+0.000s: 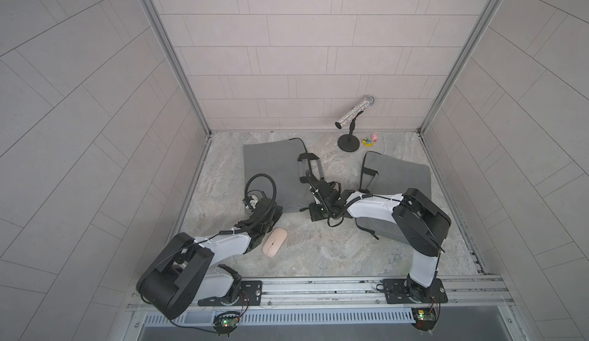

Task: Put the mouse into the laptop bag
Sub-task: Unzip the zipper on the zippered laptop bag.

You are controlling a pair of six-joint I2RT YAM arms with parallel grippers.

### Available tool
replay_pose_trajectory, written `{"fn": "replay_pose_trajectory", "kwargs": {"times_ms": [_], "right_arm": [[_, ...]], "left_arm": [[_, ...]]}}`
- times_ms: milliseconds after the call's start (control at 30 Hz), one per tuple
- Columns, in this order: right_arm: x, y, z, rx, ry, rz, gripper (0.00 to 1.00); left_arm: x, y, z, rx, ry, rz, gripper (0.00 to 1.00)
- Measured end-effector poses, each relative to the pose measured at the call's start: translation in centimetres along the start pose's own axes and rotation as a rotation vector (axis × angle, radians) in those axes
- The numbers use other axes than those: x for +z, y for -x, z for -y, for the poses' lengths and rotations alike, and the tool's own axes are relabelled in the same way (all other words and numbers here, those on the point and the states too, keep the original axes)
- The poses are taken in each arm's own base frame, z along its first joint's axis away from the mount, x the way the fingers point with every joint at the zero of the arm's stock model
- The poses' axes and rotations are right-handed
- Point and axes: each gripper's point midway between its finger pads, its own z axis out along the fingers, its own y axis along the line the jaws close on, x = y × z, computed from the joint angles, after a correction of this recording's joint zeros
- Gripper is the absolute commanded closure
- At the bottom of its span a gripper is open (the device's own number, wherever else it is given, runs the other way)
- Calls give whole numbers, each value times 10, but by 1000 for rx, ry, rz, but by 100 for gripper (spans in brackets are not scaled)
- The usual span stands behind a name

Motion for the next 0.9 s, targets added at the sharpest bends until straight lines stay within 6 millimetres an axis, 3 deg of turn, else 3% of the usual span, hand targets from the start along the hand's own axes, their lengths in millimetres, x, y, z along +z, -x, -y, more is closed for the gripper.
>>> {"fn": "replay_pose_trajectory", "kwargs": {"times_ms": [300,533,900], "right_arm": [[-1,-4,-5,-15,-5,-18,100],[1,-18,-28,-78,-17,-40,100],[-1,-25,-30,-72,1,-39,100]], "left_arm": [[-7,-8,9,46,-7,34,100],[-10,-5,3,58,31,54,100],[-20,0,6,71,24,72,100]]}}
